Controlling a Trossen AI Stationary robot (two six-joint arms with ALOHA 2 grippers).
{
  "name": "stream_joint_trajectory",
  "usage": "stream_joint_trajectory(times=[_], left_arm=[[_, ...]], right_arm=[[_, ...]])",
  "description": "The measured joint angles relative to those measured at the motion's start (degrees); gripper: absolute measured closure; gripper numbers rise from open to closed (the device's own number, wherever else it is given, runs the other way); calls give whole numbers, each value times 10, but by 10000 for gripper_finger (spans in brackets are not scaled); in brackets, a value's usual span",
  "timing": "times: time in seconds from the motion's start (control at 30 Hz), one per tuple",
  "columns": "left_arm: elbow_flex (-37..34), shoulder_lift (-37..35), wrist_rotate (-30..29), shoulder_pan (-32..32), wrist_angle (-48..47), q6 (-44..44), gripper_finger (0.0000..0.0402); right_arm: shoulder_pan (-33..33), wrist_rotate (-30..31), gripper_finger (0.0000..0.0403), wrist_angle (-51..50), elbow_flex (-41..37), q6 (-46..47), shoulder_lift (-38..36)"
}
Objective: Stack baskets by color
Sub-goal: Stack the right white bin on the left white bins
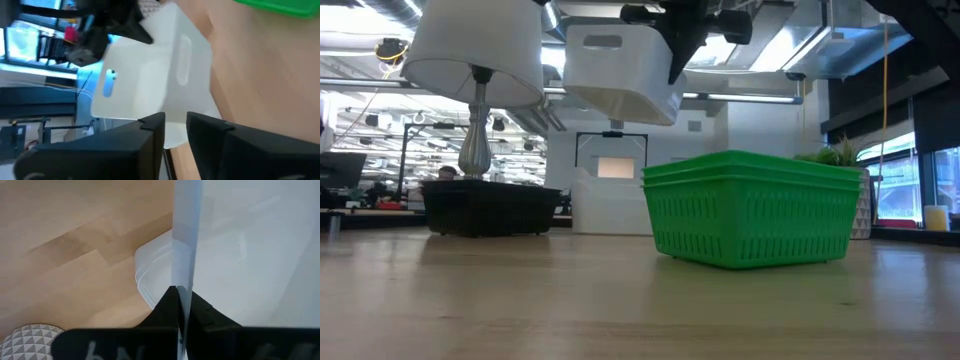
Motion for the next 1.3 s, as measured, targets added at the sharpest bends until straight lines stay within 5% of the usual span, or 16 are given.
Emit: stream_joint_trajectory(times=[0.47,0.9,1.3], left_arm=[[0,2,-8,4,11,10,320],[0,2,-47,23,10,301,320],[0,2,56,70,10,350,320]], right_arm=[[0,-1,403,4,0,-8,0],[1,-16,402,27,0,-144,0],[4,-14,402,39,0,-237,0]])
